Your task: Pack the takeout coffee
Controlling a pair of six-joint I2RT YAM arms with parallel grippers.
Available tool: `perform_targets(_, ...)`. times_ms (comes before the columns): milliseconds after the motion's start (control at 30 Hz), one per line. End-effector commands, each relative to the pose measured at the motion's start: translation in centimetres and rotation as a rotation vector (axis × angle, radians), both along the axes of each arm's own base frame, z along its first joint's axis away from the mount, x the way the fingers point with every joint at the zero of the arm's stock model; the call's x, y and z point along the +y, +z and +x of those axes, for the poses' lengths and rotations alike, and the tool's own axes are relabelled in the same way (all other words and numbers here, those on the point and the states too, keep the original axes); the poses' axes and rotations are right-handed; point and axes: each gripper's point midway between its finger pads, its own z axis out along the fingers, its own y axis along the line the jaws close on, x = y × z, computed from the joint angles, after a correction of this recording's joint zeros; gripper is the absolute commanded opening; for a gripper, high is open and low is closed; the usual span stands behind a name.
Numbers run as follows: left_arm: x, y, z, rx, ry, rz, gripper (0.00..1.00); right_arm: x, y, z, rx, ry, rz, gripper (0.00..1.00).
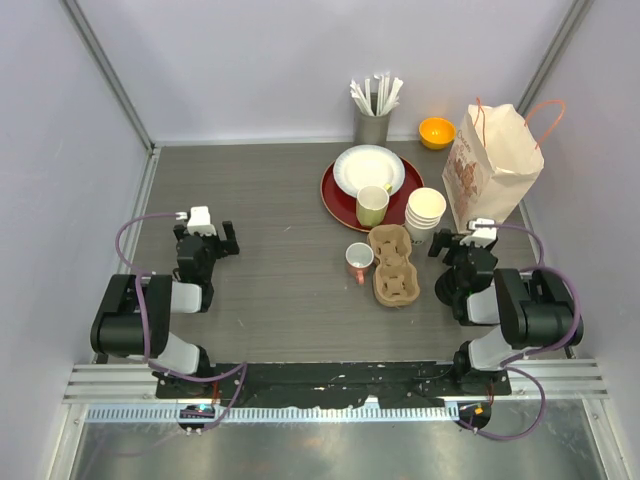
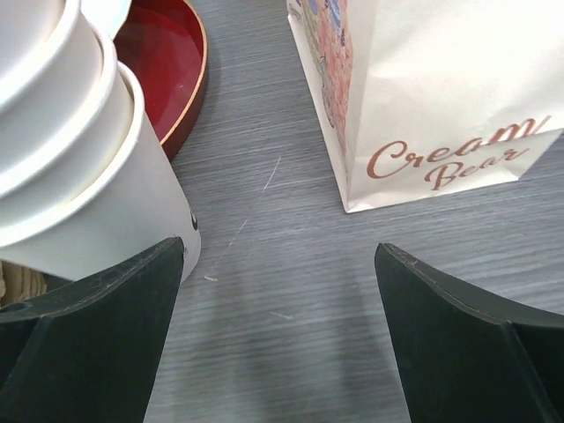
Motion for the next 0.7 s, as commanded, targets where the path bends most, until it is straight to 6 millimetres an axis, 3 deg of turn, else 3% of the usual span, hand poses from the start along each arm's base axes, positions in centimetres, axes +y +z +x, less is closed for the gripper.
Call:
perform_targets(0, 0.4, 1.6, 0.8, -0.057, 0.014, 0.013, 1.0, -0.7, 4.7, -1.1, -0.185, -0.049, -0.004, 0.95)
perform_targets(167, 0.2, 1.7, 0.8, -0.058, 0.003, 0.012, 1.0, -2.1, 6.4, -3.2, -0.245, -0.144, 0.043, 0.95)
perform_targets(200, -0.1, 2.1, 0.9, -0.068, -0.023, 0.027, 1.0, -2.1, 5.5, -3.5, -0.208, -0.155, 0.069, 0.95)
perform_targets(233, -0.7, 2.4, 0.9, -0.073, -0.057, 0.033, 1.0, -2.0, 7.0, -3.7, -0.25, -0.156, 0.086, 0.94)
perform_targets(300, -2.3, 2.7, 1.1, -0.008, -0.159, 0.032, 1.0, -1.4, 6.8, -3.8, -0.216, -0.137, 0.133, 0.92)
perform_targets(333, -2.5, 3.9, 1.5, -0.003, -0.172, 0.034, 1.0, -1.1, 8.7, -4.0, -0.272, -0.114, 0.137, 0.89)
perform_targets(433, -2.9, 5.5, 2.8, 0.097, -0.193, 0.018, 1.0, -0.6, 10.1, -4.7, -0.309, -0.101, 0.197, 0.88)
perform_targets(467, -3.2, 7.6, 3.8, 0.084, -0.205, 0.011, 1.0, -0.5, 12.1, -5.3, -0.375, -0.088, 0.209, 0.89)
perform_targets(500, -4.1, 7.0, 3.1, 0.153, -0.25, -0.015, 1.0, -0.4, 12.1, -5.4, -0.359, -0.09, 0.218, 0.88)
perform_targets(533, -4.5, 7.8, 2.8, 0.166, -0.274, -0.026, 1.0, -0.2, 12.8, -5.6, -0.369, -0.081, 0.233, 0.89)
perform_targets(567, -5.2, 9.9, 3.3, 0.146, -0.306, -0.041, 1.0, -0.1, 14.8, -6.3, -0.423, -0.072, 0.238, 0.89)
perform_targets(600, -6.1, 9.5, 2.2, 0.21, -0.356, -0.069, 1.0, 0.0, 15.1, -6.3, -0.393, -0.068, 0.243, 0.88)
perform_targets(667, -6.9, 12.2, 1.9, 0.201, -0.413, -0.075, 0.99, 0.8, 17.4, -6.9, -0.422, -0.022, 0.245, 0.89)
